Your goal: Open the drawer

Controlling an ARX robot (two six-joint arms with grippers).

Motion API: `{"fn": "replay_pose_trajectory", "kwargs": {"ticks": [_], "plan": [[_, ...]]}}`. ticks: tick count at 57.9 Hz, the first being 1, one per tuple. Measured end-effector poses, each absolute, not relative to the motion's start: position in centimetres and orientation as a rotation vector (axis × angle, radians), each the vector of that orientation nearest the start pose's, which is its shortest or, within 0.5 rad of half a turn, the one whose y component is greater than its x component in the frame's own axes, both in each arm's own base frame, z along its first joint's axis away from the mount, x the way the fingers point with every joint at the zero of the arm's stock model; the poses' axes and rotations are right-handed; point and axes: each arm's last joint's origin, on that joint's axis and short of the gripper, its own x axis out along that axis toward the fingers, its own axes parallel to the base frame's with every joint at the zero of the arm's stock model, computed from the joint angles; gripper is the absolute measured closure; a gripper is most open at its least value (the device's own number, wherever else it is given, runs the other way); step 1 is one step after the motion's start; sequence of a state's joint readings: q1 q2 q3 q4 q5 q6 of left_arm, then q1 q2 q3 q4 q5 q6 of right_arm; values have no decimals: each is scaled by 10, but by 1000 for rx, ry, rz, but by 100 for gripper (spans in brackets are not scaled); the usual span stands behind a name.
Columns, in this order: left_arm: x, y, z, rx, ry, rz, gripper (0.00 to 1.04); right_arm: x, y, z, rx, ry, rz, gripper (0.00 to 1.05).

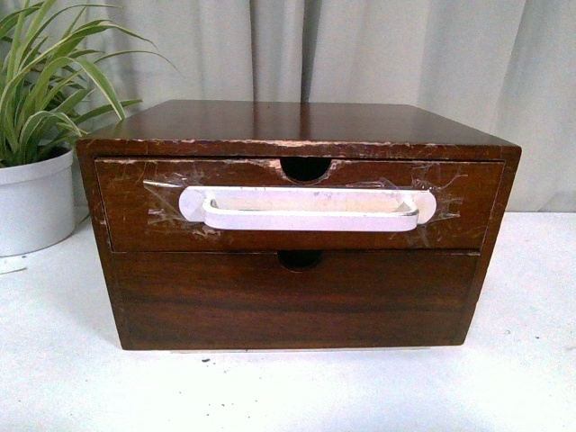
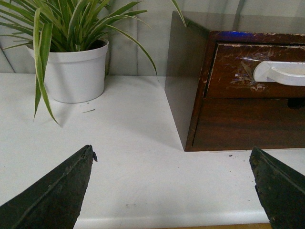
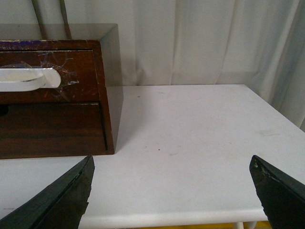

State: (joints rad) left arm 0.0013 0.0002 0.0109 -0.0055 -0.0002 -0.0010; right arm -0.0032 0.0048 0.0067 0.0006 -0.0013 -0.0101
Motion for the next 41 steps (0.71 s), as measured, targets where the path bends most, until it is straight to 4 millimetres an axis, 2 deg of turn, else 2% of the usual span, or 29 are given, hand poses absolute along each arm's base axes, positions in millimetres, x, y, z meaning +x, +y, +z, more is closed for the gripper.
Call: {"fn": "replay_pose_trajectory", "kwargs": {"ticks": [41], "plan": [[97, 0, 167, -1, -5, 2, 6, 98, 0, 165, -10, -2, -2, 9]]}}
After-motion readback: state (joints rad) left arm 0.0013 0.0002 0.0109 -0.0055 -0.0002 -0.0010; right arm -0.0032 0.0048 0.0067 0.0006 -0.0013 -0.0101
